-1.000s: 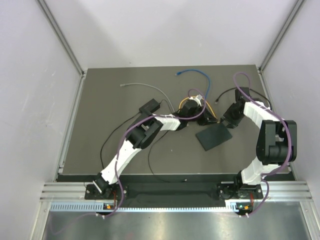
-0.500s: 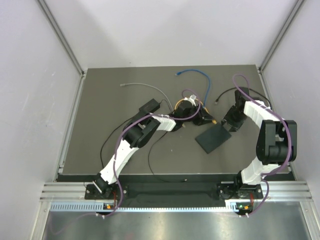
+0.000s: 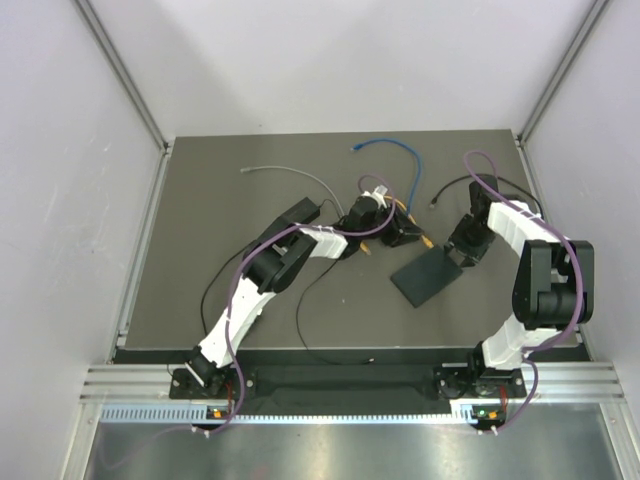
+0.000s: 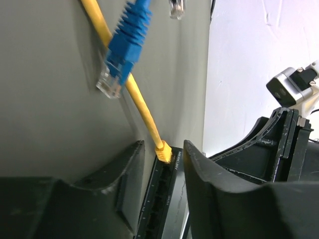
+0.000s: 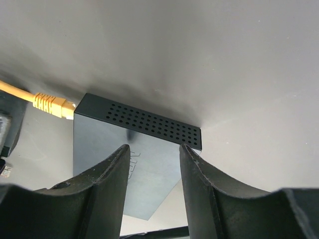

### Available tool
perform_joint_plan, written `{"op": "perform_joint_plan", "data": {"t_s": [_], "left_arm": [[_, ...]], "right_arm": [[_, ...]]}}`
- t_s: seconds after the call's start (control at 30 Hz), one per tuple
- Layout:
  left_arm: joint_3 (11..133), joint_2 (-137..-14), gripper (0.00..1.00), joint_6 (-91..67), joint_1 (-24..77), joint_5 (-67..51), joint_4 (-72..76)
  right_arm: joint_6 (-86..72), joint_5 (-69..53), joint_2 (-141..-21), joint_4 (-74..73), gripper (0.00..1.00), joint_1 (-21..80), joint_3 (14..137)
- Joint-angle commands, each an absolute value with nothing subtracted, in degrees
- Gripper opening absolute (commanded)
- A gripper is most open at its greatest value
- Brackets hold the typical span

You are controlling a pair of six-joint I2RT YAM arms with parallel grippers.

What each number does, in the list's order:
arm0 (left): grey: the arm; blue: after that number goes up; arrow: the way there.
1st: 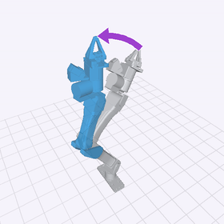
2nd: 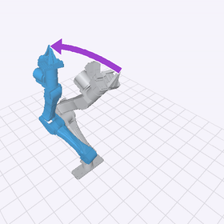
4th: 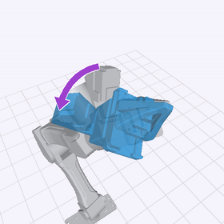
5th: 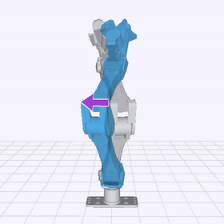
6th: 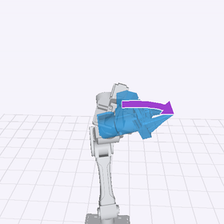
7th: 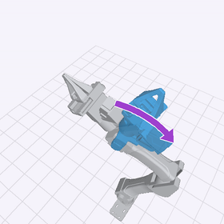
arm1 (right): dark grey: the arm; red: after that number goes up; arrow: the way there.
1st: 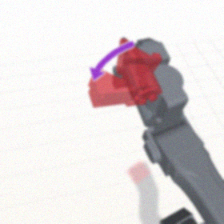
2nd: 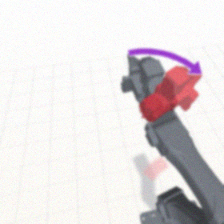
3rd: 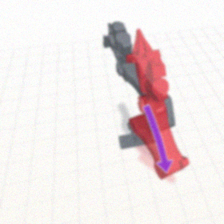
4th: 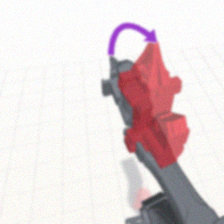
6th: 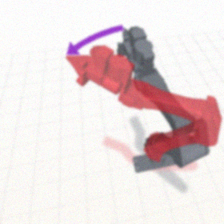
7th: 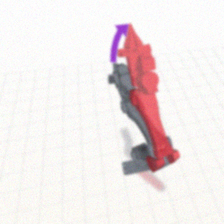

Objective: Pull the plug from the switch port

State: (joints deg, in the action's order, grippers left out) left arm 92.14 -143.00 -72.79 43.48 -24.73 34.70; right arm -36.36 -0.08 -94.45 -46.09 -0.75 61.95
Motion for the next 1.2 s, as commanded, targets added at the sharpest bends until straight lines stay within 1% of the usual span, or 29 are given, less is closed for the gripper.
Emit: {"op": "perform_joint_plan", "data": {"t_s": [0.0,0.2,0.33,0.47,0.63,0.7,0.8,0.9,1.03,1.1,1.17], "left_arm": [[91.9,-141.7,0.4,-73.2,44.9,-25.6,37.7],[93.0,-142.4,0.38,-73.7,46.4,-25.7,37.1],[93.0,-141.9,0.39,-72.7,47.0,-24.9,34.3],[92.6,-143.0,0.4,-73.7,47.4,-24.0,34.5],[94.5,-144.7,0.39,-75.1,47.3,-23.4,34.5],[95.6,-145.7,0.37,-75.9,47.1,-23.6,34.4],[95.6,-146.1,0.36,-77.3,47.2,-22.3,34.7],[97.8,-146.9,0.33,-75.9,47.3,-23.1,31.7],[96.1,-146.6,0.24,-76.7,47.3,-22.8,33.5],[94.8,-146.9,0.24,-78.1,47.3,-22.8,35.0],[95.1,-147.2,0.21,-78.0,47.3,-22.9,34.5]], "right_arm": [[-35.3,1.2,-94.0,-47.7,0.46,-0.5,63.5],[-35.0,1.1,-93.6,-47.5,0.45,-0.6,63.2],[-34.9,1.1,-92.9,-47.5,0.46,-0.7,62.8],[-34.9,1.0,-92.5,-47.6,0.46,-0.7,62.7],[-34.9,0.9,-92.4,-47.7,0.45,-0.8,62.7],[-34.9,1.0,-92.5,-47.7,0.46,-0.7,62.7],[-34.6,0.9,-92.6,-48.0,0.46,-0.7,62.8],[-34.3,0.9,-92.9,-48.0,0.45,-0.8,62.8],[-34.1,0.9,-93.3,-48.2,0.46,-0.8,63.0],[-34.1,0.8,-93.5,-48.2,0.46,-0.7,63.1],[-33.9,0.7,-93.7,-48.1,0.46,-0.7,63.1]]}}
